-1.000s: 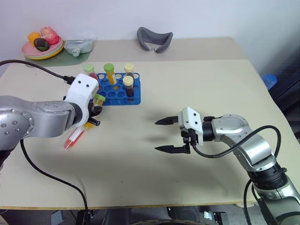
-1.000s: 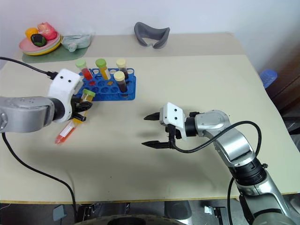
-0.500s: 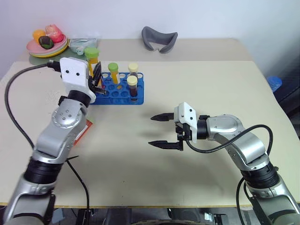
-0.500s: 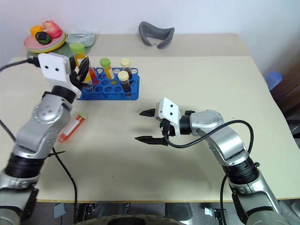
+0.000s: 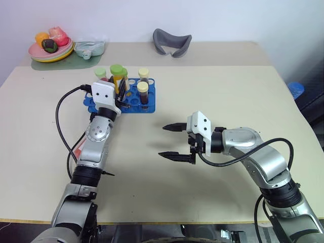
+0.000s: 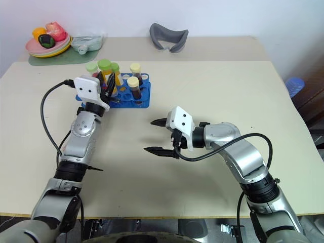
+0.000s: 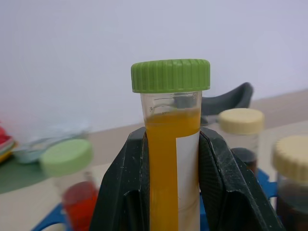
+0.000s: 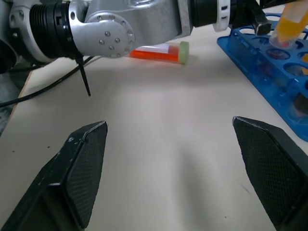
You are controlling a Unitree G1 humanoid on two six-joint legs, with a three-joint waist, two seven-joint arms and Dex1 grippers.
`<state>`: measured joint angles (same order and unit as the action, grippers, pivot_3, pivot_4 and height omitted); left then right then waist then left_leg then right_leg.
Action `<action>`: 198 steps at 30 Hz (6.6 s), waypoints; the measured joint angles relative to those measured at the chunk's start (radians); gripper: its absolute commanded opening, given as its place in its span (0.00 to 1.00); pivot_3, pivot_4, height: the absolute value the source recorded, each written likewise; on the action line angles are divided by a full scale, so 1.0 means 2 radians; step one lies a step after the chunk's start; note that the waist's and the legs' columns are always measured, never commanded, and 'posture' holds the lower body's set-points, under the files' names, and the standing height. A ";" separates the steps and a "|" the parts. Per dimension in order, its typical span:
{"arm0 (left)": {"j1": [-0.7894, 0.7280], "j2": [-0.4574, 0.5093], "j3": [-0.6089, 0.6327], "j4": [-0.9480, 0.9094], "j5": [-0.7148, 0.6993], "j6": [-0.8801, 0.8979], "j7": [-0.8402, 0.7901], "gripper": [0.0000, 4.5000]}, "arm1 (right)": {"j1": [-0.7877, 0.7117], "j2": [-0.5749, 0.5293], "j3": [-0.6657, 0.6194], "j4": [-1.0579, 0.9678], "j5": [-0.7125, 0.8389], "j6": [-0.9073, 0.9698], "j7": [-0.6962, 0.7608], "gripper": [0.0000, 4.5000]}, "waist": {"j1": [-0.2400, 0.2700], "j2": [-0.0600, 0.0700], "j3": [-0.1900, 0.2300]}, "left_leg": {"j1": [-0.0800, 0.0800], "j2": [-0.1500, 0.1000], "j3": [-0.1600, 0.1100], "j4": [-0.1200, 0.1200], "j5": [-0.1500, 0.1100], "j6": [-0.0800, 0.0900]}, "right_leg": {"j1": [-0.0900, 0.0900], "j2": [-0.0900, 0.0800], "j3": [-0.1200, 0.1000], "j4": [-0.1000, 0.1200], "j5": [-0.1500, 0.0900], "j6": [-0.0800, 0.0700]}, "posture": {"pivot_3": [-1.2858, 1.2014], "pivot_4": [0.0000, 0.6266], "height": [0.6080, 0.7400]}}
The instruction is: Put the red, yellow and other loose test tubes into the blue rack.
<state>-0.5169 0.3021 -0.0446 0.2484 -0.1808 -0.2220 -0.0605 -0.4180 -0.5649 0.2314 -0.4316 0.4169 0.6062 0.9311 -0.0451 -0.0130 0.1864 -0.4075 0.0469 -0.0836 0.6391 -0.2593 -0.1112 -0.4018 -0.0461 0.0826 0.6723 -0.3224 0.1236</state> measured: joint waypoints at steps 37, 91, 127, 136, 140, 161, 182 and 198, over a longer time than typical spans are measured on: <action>0.018 -0.053 0.048 0.014 0.045 -0.024 -0.028 0.18 | 0.024 0.097 -0.048 0.014 0.019 0.003 -0.124 0.94 | 0.000 0.000 0.000 | 0.000 0.000 0.000 0.003 -0.002 0.004 | 0.002 0.000 -0.001 0.001 0.000 0.000 | 0.52 0.24 1.00; 0.013 0.372 0.082 -0.349 -0.339 0.914 -0.087 1.00 | 0.011 0.091 -0.033 0.037 0.034 0.005 -0.093 0.94 | -0.013 0.000 0.001 | 0.001 0.000 -0.001 0.003 -0.003 0.006 | 0.001 0.001 0.000 0.003 0.000 0.000 | 0.52 0.24 1.00; -0.105 0.400 -0.160 -0.188 -0.221 0.889 -0.244 0.17 | 0.035 0.102 -0.011 0.018 0.035 0.004 -0.114 0.94 | -0.013 0.001 0.000 | 0.001 0.000 -0.001 0.003 -0.003 0.006 | 0.000 0.001 0.000 0.004 -0.001 0.000 | 0.52 0.24 1.00; -0.055 0.342 0.111 -0.188 -0.180 0.756 -0.187 0.17 | 0.040 0.098 -0.013 0.012 0.036 0.004 -0.115 0.94 | -0.010 -0.001 0.001 | -0.001 0.000 0.000 0.003 -0.003 0.006 | -0.001 0.000 0.000 0.004 -0.001 0.000 | 0.52 0.24 1.00; -0.005 0.265 0.221 -0.243 -0.150 0.586 -0.156 0.17 | 0.043 0.096 -0.023 0.011 0.039 0.006 -0.118 0.94 | -0.010 -0.001 0.001 | 0.000 0.000 0.000 0.003 -0.003 0.005 | -0.001 0.000 0.000 0.004 -0.001 0.000 | 0.52 0.24 1.00; 0.028 0.010 0.146 0.000 0.023 0.028 -0.060 0.17 | 0.008 0.121 -0.027 0.056 0.033 -0.005 -0.144 0.94 | -0.008 -0.001 0.000 | 0.000 0.000 0.000 0.004 -0.003 0.006 | 0.000 0.000 0.000 0.004 0.000 0.000 | 0.52 0.24 1.00; 0.012 -0.013 0.133 0.062 0.029 -0.016 -0.058 0.17 | 0.012 0.115 -0.033 0.048 0.034 -0.005 -0.148 0.94 | -0.012 -0.001 0.000 | 0.000 0.000 0.000 0.004 -0.003 0.006 | 0.000 0.000 -0.001 0.004 0.000 0.000 | 0.52 0.24 1.00; 0.039 -0.010 0.132 0.036 0.030 -0.014 -0.047 0.17 | 0.012 0.115 -0.032 0.048 0.034 -0.004 -0.143 0.94 | -0.013 0.000 0.000 | 0.000 0.000 0.000 0.004 -0.003 0.006 | 0.000 0.000 -0.001 0.004 0.000 0.000 | 0.52 0.24 1.00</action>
<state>-0.4387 0.2825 0.2199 0.3196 -0.1210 -0.2491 -0.1550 -0.3946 -0.3342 0.1684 -0.3348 0.4849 0.5974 0.6445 -0.0704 -0.0132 0.1861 -0.4065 0.0472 -0.0843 0.6467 -0.2656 -0.1002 -0.4012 -0.0458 0.0816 0.6810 -0.3232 0.1238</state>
